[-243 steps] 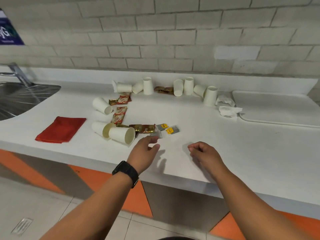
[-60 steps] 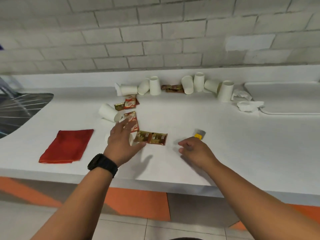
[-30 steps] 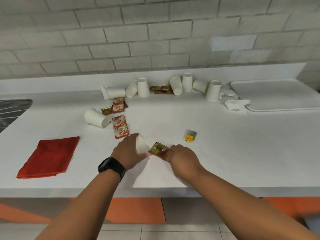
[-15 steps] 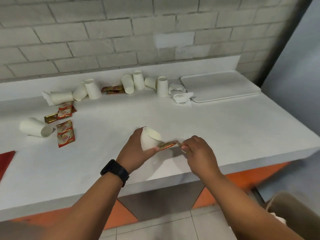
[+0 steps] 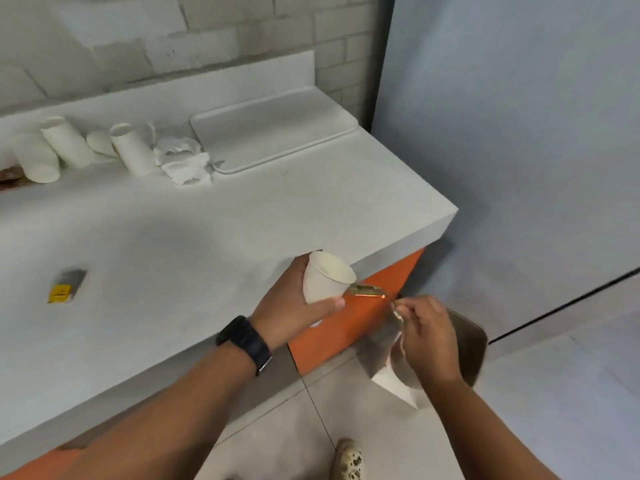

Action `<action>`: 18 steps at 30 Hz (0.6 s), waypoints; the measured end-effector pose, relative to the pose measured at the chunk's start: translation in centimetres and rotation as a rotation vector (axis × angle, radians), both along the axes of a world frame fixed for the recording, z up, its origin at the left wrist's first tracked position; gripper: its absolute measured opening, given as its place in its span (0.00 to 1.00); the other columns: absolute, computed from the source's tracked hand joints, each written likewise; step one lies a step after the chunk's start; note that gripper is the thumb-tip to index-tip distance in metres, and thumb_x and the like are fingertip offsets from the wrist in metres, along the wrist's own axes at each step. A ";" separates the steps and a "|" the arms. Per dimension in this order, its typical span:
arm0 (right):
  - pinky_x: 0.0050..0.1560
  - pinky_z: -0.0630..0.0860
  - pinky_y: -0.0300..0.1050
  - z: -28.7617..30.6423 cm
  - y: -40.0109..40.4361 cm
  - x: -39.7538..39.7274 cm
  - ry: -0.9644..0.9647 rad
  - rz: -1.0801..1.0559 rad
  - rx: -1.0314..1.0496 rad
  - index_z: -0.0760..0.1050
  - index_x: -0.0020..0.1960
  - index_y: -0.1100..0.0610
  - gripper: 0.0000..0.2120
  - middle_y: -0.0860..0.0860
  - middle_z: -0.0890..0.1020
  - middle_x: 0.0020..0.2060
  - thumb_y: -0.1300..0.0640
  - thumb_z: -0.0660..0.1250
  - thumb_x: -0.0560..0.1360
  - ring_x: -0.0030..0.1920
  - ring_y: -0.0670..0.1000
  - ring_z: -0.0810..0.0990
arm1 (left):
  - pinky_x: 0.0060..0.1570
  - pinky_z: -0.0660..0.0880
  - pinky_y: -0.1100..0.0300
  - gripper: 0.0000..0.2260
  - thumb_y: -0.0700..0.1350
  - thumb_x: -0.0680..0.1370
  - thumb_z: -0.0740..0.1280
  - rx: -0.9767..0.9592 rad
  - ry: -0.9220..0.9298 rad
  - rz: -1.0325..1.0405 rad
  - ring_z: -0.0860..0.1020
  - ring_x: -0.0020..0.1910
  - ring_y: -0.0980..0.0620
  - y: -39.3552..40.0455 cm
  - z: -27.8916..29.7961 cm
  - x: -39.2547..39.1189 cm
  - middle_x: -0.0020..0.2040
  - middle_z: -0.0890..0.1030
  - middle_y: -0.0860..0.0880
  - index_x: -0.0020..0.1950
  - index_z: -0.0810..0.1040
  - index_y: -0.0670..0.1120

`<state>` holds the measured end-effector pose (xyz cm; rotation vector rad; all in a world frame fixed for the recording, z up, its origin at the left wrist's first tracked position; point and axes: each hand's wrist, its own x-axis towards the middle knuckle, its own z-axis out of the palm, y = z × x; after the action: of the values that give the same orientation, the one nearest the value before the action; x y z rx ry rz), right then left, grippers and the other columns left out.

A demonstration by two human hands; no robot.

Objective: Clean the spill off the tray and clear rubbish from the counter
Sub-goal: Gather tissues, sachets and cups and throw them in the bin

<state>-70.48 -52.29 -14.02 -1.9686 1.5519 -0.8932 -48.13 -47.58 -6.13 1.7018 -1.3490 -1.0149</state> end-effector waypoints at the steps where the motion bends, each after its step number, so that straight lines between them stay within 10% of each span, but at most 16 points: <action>1: 0.46 0.67 0.39 -1.2 -0.2 -2.0 0.022 -0.049 0.046 0.81 0.46 0.57 0.05 0.49 0.79 0.41 0.62 0.65 0.76 0.44 0.49 0.76 | 0.45 0.74 0.74 0.27 0.50 0.67 0.76 0.014 0.004 -0.029 0.75 0.53 0.66 -1.2 -0.7 -1.8 0.56 0.74 0.63 0.56 0.65 0.67; 5: 0.43 0.65 0.33 -5.0 -0.6 -7.3 0.020 -0.244 0.270 0.81 0.46 0.57 0.07 0.49 0.78 0.42 0.62 0.64 0.77 0.41 0.43 0.75 | 0.54 0.75 0.63 0.27 0.51 0.66 0.77 0.061 -0.012 -0.140 0.75 0.55 0.64 -4.1 -2.8 -6.9 0.56 0.76 0.62 0.59 0.68 0.64; 10: 0.47 0.65 0.40 -10.4 -3.1 -12.5 0.111 -0.348 0.517 0.81 0.51 0.59 0.09 0.55 0.80 0.49 0.60 0.62 0.78 0.48 0.54 0.77 | 0.42 0.71 0.76 0.27 0.48 0.69 0.76 0.233 -0.018 -0.247 0.75 0.49 0.64 -6.0 -7.0 -11.5 0.52 0.75 0.62 0.61 0.66 0.58; 18: 0.51 0.68 0.40 -15.1 -5.0 -16.6 0.009 -0.376 0.665 0.80 0.57 0.55 0.11 0.55 0.81 0.56 0.57 0.62 0.78 0.54 0.56 0.78 | 0.58 0.76 0.52 0.34 0.57 0.62 0.75 0.534 0.048 -0.188 0.77 0.54 0.54 -8.0 -13.9 -14.6 0.55 0.77 0.54 0.65 0.66 0.55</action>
<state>-87.07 -57.29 -29.13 -1.2371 1.9403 -0.4045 -62.76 -55.58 -20.02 1.9316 -1.2977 -1.6255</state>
